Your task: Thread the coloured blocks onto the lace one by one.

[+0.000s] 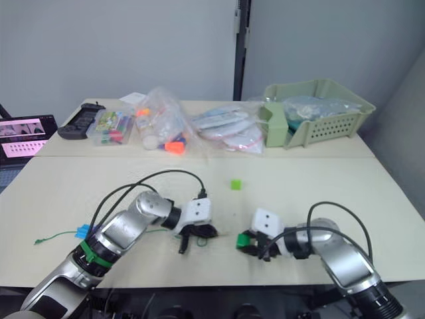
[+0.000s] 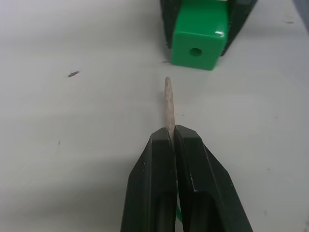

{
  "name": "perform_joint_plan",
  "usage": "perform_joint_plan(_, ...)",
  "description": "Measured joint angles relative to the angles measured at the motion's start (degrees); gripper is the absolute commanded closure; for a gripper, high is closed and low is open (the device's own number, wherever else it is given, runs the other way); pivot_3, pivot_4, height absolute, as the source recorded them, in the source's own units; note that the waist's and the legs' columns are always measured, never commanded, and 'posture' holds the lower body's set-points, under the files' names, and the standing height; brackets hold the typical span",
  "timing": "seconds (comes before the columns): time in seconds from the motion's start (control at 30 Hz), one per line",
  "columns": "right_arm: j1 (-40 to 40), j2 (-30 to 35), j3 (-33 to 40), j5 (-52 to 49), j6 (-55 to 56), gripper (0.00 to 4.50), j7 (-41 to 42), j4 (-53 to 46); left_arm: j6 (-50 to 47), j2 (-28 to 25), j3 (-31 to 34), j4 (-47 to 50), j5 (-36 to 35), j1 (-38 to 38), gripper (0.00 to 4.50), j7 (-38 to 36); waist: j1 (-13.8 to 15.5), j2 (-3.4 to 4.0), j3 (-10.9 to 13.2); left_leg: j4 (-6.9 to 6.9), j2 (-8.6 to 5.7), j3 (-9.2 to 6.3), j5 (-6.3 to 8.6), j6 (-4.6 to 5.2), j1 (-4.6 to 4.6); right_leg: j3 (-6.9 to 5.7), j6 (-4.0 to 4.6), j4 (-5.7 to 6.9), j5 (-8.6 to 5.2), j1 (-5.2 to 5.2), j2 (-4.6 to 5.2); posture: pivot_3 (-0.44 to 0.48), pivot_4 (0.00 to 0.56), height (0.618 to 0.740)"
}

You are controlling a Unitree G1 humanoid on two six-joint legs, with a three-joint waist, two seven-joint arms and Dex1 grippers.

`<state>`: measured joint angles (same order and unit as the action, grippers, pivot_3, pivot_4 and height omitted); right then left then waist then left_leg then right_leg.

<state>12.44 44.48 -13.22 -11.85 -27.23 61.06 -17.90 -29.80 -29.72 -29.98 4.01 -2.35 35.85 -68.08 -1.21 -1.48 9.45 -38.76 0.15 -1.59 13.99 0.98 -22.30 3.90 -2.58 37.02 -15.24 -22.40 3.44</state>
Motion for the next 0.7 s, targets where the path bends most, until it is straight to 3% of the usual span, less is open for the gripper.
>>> perform_joint_plan(0.7, 4.6, -2.1, -4.1, 2.2, 0.7, 3.32, 0.8, 1.3, -2.1, -1.0, -2.7, 2.1, 0.3, 2.6, 4.49, -2.6, -0.1, -0.01, 0.0, 0.01, 0.00, 0.00, 0.00, 0.00, -0.04, 0.01, 0.00, 0.00, 0.00, -0.05, -0.02, 0.000, 0.150, 0.740)
